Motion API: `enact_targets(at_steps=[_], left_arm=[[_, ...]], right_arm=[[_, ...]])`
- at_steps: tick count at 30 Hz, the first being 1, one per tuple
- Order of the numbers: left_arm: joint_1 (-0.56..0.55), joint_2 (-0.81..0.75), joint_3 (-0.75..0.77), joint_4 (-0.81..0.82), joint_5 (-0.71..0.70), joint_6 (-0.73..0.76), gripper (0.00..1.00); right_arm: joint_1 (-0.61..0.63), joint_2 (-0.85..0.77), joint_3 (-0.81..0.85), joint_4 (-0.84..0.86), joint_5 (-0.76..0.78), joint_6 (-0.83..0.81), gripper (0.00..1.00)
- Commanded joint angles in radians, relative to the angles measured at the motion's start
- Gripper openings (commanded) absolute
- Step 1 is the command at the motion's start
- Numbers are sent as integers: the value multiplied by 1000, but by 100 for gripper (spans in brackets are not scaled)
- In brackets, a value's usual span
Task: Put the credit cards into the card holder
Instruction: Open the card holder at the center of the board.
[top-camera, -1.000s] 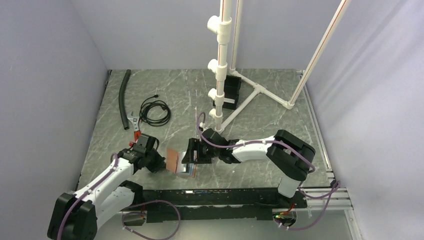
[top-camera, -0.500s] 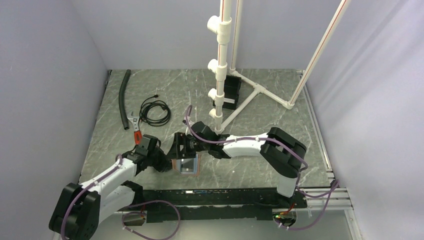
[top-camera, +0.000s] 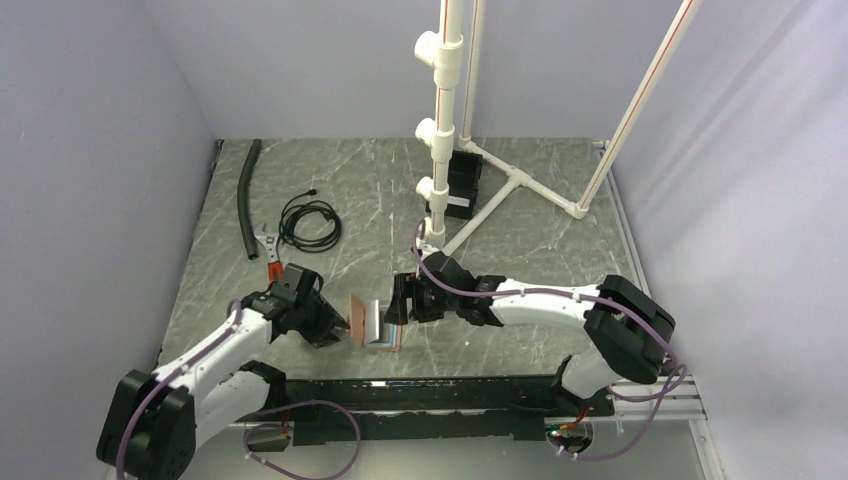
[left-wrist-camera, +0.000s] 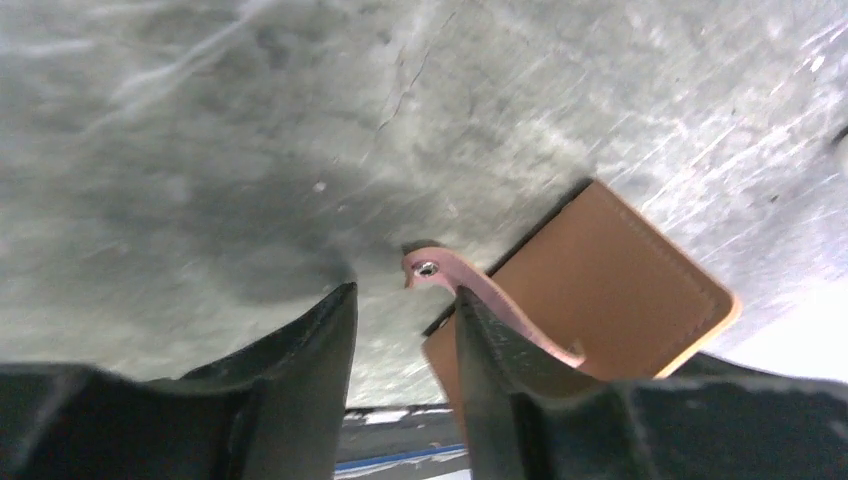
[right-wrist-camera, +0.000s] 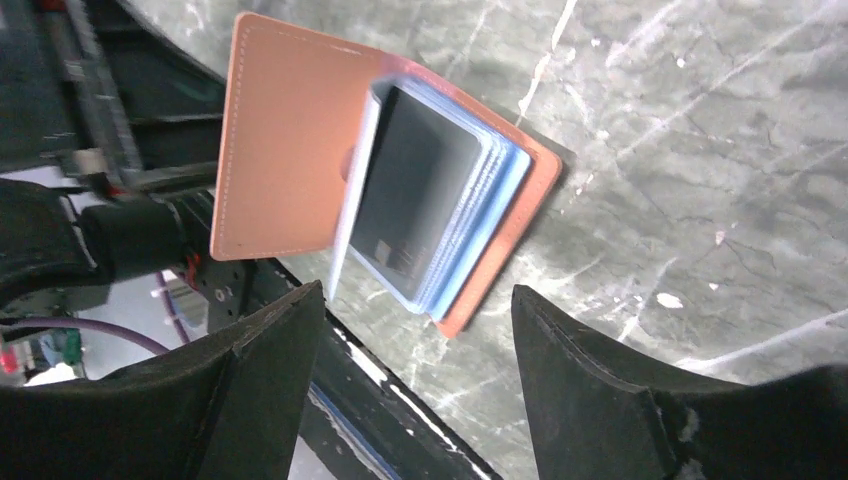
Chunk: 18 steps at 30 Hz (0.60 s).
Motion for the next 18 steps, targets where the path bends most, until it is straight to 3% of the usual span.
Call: enact_targets(at_steps=[1,5,9,12,15,18], left_arm=[[2,-120,84,-256,-103,29,57],[4,-198,207,-421,-149,47,77],[4,-261,367,-518,-139,171,79],[4,-276,399,-308,100,298,74],[-23,-220,360,-90,321,249,62],[-149,-115,364,-47,228,233,51]], right_arm=[[2,-18,-11,22,-9,-64,70],[3,6,33,-8,3,-67,72],[-14,-22,5,-58,58,-39,70],[-42,-56,-50,-33,35,-21,63],[-79,-96,-118,24,-1,3,54],[-107,-137,-160,42,-10,10,51]])
